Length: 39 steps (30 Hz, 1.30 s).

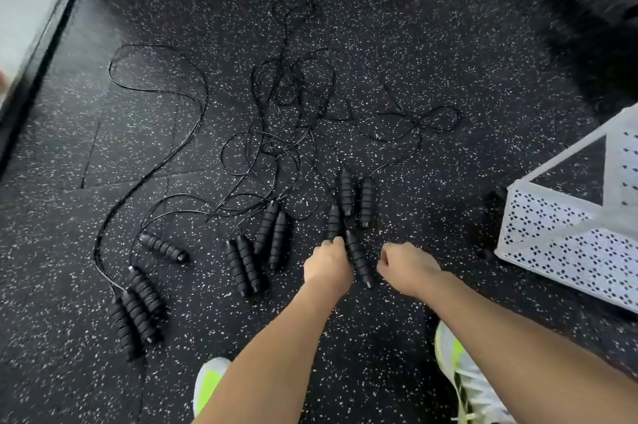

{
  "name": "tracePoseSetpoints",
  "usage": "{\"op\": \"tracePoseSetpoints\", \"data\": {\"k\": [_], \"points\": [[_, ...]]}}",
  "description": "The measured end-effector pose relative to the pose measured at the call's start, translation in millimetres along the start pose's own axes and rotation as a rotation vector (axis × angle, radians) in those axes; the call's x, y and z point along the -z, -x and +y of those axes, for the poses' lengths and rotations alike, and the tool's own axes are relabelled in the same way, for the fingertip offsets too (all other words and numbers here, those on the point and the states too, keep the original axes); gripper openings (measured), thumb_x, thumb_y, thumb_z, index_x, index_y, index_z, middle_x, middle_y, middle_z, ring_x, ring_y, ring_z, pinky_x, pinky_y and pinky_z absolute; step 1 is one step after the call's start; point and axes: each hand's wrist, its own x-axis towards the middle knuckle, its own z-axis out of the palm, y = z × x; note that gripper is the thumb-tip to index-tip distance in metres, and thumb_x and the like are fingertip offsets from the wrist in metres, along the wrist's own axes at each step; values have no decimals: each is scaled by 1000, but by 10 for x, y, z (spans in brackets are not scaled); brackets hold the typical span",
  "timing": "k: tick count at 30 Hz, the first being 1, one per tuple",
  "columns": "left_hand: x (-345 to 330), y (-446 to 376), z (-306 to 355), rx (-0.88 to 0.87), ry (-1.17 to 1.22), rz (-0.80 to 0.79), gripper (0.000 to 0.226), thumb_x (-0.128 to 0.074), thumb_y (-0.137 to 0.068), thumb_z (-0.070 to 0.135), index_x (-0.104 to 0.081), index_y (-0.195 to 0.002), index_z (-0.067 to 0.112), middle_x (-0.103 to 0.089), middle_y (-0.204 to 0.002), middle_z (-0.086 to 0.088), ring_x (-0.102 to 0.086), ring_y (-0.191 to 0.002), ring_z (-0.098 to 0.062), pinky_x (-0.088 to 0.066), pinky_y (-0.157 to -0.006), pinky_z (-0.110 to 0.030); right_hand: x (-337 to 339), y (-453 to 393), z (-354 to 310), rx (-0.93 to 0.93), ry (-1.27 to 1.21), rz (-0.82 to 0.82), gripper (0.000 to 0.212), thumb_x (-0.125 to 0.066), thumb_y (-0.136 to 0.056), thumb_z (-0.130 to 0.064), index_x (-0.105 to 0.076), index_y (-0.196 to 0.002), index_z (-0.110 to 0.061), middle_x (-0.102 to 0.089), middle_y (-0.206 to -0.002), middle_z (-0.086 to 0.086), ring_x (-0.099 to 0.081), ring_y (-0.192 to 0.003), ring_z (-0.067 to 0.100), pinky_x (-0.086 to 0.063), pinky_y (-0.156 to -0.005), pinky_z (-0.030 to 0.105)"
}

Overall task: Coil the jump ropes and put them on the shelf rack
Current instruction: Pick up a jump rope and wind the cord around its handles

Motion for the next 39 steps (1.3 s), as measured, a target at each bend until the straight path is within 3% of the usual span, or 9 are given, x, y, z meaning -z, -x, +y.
{"op": "tracePoseSetpoints", "data": {"k": [12,19,21,25,27,30,33,35,39], "points": [[-508,-809,-216,146,245,25,42,-51,-98,12,-34,-137,8,-53,-130,-17,-54,-118,-35,-50,-97,-45,-563,-686,-36,-66,-98,-35,32,-46,-101,-46,-59,-110,-18,-66,-94,0,-66,-85,21,-53,-70,33],[-643,-939,-309,182,316,44,41,-55,-104,22,-38,-137,4,-56,-130,-15,-56,-120,-31,-48,-99,-39,-845,-824,-99,-89,-84,-85,42,-58,-99,-46,-50,-126,-15,-63,-120,5,-64,-107,25,-52,-82,36],[-632,-960,-315,221,363,26,37,-55,-103,21,-44,-133,3,-55,-130,-14,-55,-120,-29,-45,-93,-32,-884,-828,-76,-110,-88,-71,34,-58,-100,-38,-54,-123,-14,-65,-116,5,-65,-103,25,-50,-78,34],[-594,-897,-290,348,681,-46,25,-64,-89,22,-61,-111,9,-67,-109,-7,-61,-88,-22,-49,-70,-29,-900,-804,-52,-126,-277,-84,18,-64,-92,-33,-62,-105,-20,-70,-96,1,-68,-86,20,-53,-71,32],[-577,-812,-270,394,879,-88,24,-67,-78,23,-67,-99,12,-72,-98,-6,-69,-86,-22,-61,-72,-35,-826,-745,-98,-119,-382,-72,14,-67,-87,-33,-62,-96,-24,-70,-87,-3,-67,-78,17,-49,-61,31],[-423,-625,-234,422,1145,-128,28,-67,-76,13,-66,-103,7,-72,-102,-15,-73,-90,-30,-65,-71,-41,-628,-600,-204,-104,-452,-24,21,-70,-82,-37,-59,-97,-25,-68,-85,-5,-65,-74,14,-42,-53,28],[-162,-393,-172,394,1213,-136,30,-57,-78,6,-64,-108,4,-71,-99,-18,-70,-78,-31,-64,-68,-44,-357,-393,-309,-54,-552,21,26,-70,-78,-39,-59,-97,-26,-70,-81,-4,-65,-65,14,-46,-53,28],[22,-213,-99,364,1217,-93,39,-53,-71,13,-63,-108,10,-72,-101,-17,-73,-83,-35,-64,-70,-49,-153,-207,-366,-3,-609,61,26,-71,-79,-38,-61,-99,-25,-71,-79,-4,-63,-61,13,-50,-54,29],[500,243,131,267,1309,-8,37,-50,-76,11,-63,-110,14,-74,-96,-13,-69,-79,-27,-57,-64,-35,371,290,-472,81,-639,170,20,-70,-82,-38,-64,-98,-29,-70,-91,-9,-64,-75,6,-49,-62,25]]}}
